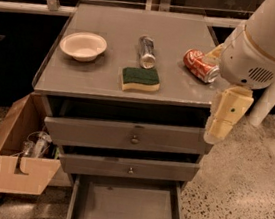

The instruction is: Place sponge into bottom drawer

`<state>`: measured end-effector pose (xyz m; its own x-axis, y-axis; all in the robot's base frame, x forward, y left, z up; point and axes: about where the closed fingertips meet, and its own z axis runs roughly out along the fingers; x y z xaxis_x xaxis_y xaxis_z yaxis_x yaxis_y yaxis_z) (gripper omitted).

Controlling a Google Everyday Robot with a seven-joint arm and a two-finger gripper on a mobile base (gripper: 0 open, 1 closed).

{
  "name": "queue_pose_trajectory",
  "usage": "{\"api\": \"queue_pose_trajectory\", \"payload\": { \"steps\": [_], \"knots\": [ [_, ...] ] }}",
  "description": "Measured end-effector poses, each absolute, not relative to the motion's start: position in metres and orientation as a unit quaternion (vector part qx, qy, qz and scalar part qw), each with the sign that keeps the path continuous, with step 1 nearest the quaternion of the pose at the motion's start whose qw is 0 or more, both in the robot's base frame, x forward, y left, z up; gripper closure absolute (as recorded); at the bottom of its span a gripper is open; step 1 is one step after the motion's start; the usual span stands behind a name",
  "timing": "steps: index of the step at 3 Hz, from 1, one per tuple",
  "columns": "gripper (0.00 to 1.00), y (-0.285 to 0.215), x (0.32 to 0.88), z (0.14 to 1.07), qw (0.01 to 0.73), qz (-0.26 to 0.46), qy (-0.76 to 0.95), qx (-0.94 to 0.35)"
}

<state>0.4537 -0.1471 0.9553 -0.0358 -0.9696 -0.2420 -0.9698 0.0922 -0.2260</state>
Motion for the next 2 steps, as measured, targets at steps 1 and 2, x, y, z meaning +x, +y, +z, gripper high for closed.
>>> {"api": "queue_pose_trajectory", "payload": {
  "steps": [1, 2],
  "knots": [
    [0.00, -0.1451, 0.4549, 0.9553, 0.171, -0.001, 0.716, -0.676],
    [0.00, -0.1427, 0.4566, 0.9554, 0.177, -0.004, 0.711, -0.681]
  ]
}}
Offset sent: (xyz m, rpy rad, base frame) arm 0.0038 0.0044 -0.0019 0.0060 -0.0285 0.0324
